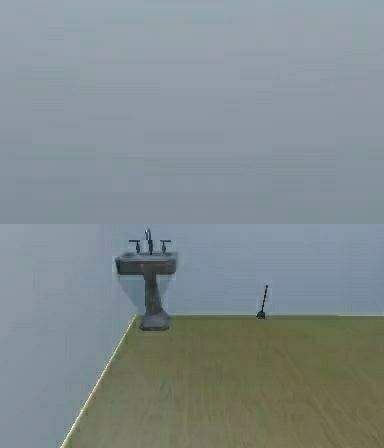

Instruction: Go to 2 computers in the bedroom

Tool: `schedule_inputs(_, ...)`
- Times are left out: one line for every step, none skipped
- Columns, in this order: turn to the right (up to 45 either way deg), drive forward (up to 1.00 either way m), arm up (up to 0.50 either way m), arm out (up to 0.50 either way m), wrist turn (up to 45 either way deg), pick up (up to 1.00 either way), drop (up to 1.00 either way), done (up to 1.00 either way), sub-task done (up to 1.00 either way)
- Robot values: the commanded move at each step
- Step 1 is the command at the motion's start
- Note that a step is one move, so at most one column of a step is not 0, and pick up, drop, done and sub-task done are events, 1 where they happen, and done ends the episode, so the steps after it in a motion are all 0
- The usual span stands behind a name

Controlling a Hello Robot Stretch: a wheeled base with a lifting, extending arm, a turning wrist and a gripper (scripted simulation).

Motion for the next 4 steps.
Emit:
schedule_inputs(45.0,0.00,0.00,0.00,0.0,0.00,0.00,0.00,0.00)
schedule_inputs(45.0,0.00,0.00,0.00,0.0,0.00,0.00,0.00,0.00)
schedule_inputs(45.0,0.00,0.00,0.00,0.0,0.00,0.00,0.00,0.00)
schedule_inputs(15.0,0.00,0.00,0.00,0.0,0.00,0.00,0.00,0.00)
